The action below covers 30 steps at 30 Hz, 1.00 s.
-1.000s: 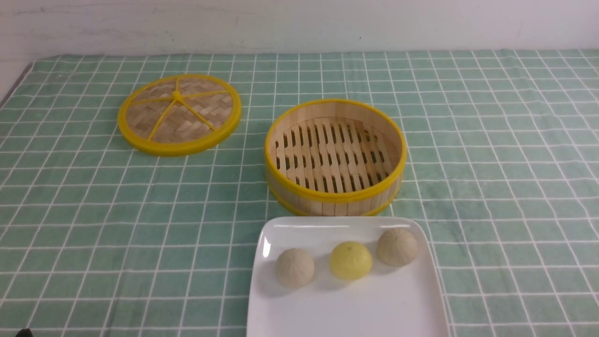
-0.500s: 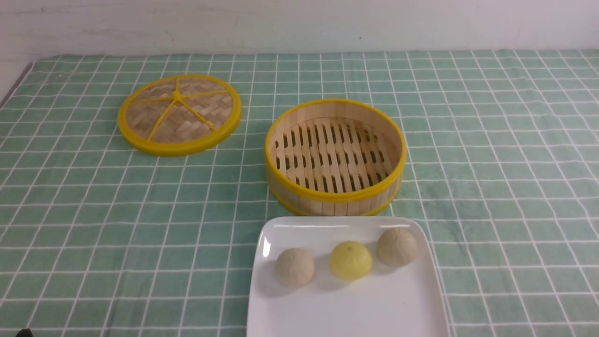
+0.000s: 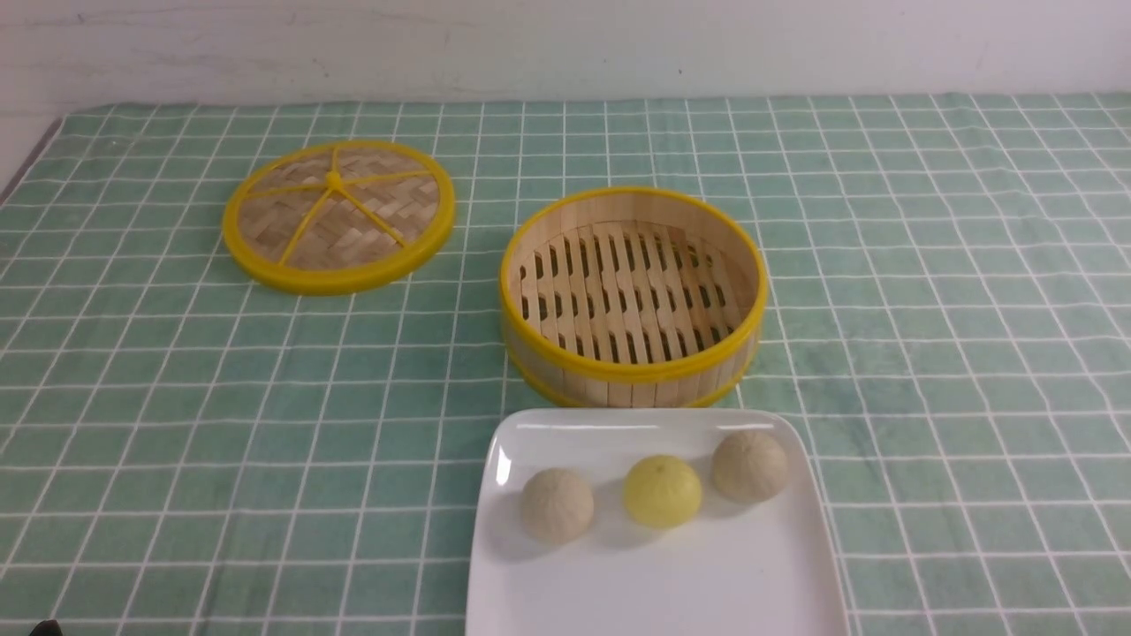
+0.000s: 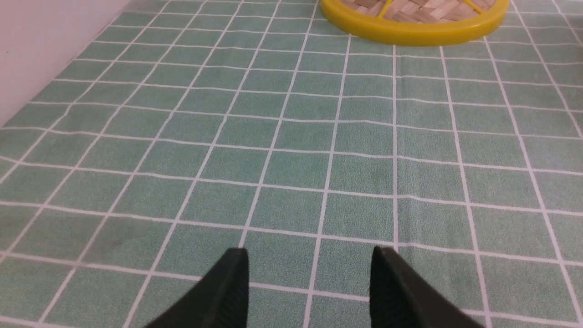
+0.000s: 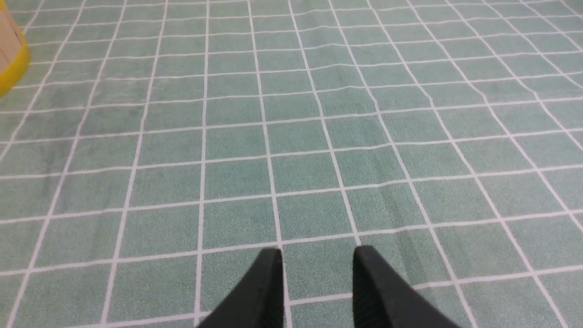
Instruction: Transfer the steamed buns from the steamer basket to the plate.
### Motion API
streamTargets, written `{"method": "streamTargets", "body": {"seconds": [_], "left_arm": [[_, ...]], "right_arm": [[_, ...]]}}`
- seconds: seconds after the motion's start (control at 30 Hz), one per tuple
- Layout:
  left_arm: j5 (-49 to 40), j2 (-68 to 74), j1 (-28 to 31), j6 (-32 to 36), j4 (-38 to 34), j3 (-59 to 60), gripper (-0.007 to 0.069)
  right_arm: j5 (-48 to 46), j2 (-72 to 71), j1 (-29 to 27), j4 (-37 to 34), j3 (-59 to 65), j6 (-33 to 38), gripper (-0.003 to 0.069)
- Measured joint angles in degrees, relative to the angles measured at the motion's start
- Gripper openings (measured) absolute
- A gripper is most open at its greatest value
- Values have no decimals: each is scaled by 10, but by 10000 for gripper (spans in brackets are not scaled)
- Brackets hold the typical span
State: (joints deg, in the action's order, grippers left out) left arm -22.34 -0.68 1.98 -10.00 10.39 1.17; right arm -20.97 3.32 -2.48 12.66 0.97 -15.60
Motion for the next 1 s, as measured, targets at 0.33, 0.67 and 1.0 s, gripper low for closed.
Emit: {"method": "streamTargets", "body": {"seconds": [0.33,0.67,1.0], "left_arm": [[0,0,0,0,0,0,386],[0,0,0,0,0,0,386],[0,0,0,0,0,0,386]], "right_arm": [[3,0,0,-98,0,124,243],[3,0,0,-107,0,134,243],[3,0,0,-127,0,134,243]]}}
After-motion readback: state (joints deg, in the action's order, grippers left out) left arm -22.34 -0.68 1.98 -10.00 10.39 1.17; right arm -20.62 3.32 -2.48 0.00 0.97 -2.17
